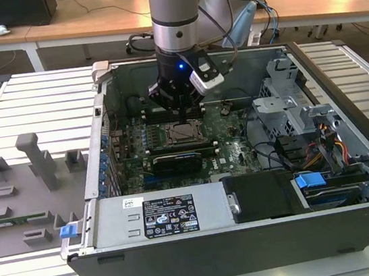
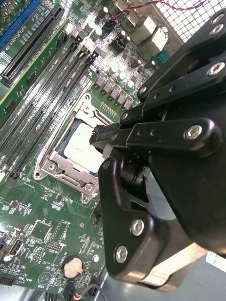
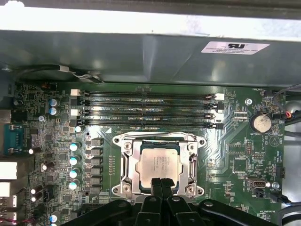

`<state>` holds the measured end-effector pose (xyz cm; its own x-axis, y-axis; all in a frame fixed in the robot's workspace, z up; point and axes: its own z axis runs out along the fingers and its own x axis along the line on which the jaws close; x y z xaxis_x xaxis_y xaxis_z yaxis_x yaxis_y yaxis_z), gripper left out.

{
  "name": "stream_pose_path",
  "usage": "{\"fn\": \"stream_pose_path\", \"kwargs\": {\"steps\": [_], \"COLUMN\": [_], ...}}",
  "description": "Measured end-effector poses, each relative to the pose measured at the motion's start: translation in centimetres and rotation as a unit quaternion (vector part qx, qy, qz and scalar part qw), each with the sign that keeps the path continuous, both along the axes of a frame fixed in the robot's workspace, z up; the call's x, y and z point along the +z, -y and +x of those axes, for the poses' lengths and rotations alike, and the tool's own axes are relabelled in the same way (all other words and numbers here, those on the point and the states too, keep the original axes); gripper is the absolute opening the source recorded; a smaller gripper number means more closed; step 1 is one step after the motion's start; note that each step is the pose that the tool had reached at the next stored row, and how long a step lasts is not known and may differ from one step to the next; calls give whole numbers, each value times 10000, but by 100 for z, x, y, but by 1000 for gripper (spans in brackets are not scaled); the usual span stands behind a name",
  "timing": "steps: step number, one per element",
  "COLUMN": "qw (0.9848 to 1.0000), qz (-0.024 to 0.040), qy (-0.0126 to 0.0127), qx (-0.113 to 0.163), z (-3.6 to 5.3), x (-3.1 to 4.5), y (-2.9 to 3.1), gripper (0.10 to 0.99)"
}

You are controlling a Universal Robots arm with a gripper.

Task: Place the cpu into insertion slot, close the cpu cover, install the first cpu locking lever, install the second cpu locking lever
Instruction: 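Install the second cpu locking lever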

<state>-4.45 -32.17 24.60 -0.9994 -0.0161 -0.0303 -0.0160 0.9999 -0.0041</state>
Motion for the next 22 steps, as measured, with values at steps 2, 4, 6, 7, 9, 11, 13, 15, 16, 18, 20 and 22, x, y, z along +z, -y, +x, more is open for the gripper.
{"fn": "stream_pose_path", "kwargs": {"steps": [2, 4, 6, 7, 9, 11, 13, 15, 16, 18, 20, 22], "qw": [10000, 10000, 10000, 10000, 10000, 10000, 10000, 10000, 10000, 10000, 10000, 10000], "qz": [0, -2, 0, 0, 0, 0, 0, 0, 0, 0, 0, 0], "qy": [0, -1, 0, 0, 0, 0, 0, 0, 0, 0, 0, 0], "qx": [0, 0, 0, 0, 0, 0, 0, 0, 0, 0, 0, 0], "z": [0, -1, 0, -1, -1, -1, -1, -1, -1, -2, -3, -4], "x": [2, 5, 4, 3, 4, 4, 4, 4, 4, 3, 3, 4], "y": [0, 8, 26, 43, 63, 85, 100, 127, 136, 188, 221, 255], "gripper": [106, 106, 106, 106, 106, 106, 106, 106, 106, 106, 106, 106]}}
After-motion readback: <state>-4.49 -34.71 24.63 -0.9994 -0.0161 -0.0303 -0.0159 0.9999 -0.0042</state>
